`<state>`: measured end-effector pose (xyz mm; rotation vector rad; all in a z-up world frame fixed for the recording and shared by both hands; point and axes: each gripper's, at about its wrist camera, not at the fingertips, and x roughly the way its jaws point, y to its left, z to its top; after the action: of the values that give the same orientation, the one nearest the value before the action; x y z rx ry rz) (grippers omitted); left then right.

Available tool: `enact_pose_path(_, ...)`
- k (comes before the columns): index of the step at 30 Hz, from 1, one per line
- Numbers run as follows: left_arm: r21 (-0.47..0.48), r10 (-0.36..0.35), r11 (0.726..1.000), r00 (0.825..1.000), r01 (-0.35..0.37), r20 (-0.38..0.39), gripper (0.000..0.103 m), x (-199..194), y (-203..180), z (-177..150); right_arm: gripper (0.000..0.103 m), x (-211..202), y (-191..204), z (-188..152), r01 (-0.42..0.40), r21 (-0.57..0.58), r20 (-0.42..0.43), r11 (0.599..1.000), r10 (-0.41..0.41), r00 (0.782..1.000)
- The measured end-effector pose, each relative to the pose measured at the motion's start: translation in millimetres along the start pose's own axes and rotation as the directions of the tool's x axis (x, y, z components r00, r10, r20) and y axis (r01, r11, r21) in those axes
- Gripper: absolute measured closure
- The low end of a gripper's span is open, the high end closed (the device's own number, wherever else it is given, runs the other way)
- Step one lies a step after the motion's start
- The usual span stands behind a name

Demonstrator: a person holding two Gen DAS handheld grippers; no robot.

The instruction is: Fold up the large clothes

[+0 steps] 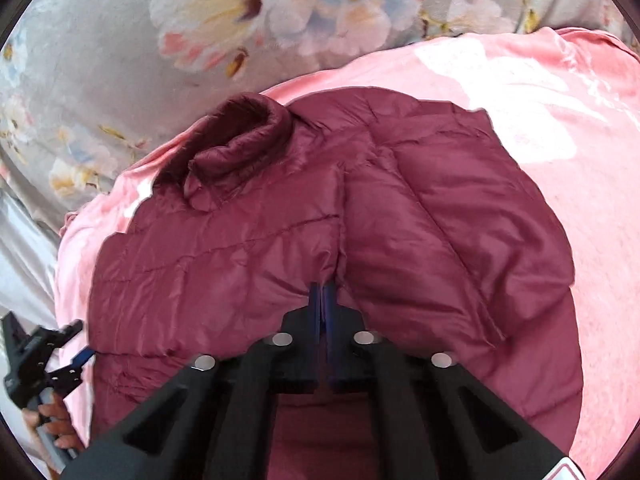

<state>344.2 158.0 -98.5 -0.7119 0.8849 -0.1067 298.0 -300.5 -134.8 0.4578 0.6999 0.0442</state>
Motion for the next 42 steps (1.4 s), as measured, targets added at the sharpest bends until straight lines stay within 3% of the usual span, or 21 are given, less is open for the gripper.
enact_pose_path(2,0.007,0.048,0.999,0.999,-0.048,0.010,0.059,2,4,3,0.101,-25,5,11,-0.042,-0.006,0.069,0.999,0.043,0.997)
enact_pose_path(4,-0.014,0.026,1.000,1.000,-0.026,-0.007,0.058,-1,9,2,0.101,-47,9,22,-0.068,-0.014,0.119,0.998,0.070,0.990)
enact_pose_path(10,0.021,0.009,1.000,0.999,-0.009,-0.031,0.056,-9,4,-16,0.101,-61,22,38,-0.055,-0.081,0.135,0.995,0.066,0.989)
enact_pose_path(14,0.021,0.141,0.990,0.990,-0.141,0.017,0.060,4,7,-5,0.101,-72,21,37,-0.044,-0.088,0.156,0.995,0.058,0.986)
enact_pose_path(16,0.023,0.196,0.980,0.980,-0.197,0.044,0.078,5,9,3,0.101,-73,17,33,-0.017,-0.095,0.162,0.995,0.032,0.986)
enact_pose_path(20,0.042,0.252,0.966,0.966,-0.255,0.062,0.097,10,14,9,0.101,-42,-5,15,0.088,-0.095,0.090,0.992,-0.080,0.993)
enact_pose_path(23,0.062,0.276,0.958,0.958,-0.281,0.075,0.098,15,18,8,0.101,-16,-20,-1,0.142,-0.094,0.033,0.985,-0.140,0.990)
enact_pose_path(28,0.123,0.318,0.935,0.941,-0.332,0.117,0.099,22,14,2,0.102,9,-37,-19,0.168,-0.078,-0.026,0.983,-0.171,0.985)
enact_pose_path(34,0.183,0.352,0.907,0.921,-0.380,0.168,0.099,28,8,-7,0.102,16,-36,-26,0.192,-0.089,-0.029,0.977,-0.195,0.980)
enact_pose_path(42,0.191,0.354,0.902,0.917,-0.387,0.182,0.099,30,10,-10,0.102,7,-34,-28,0.193,-0.078,-0.026,0.978,-0.196,0.980)
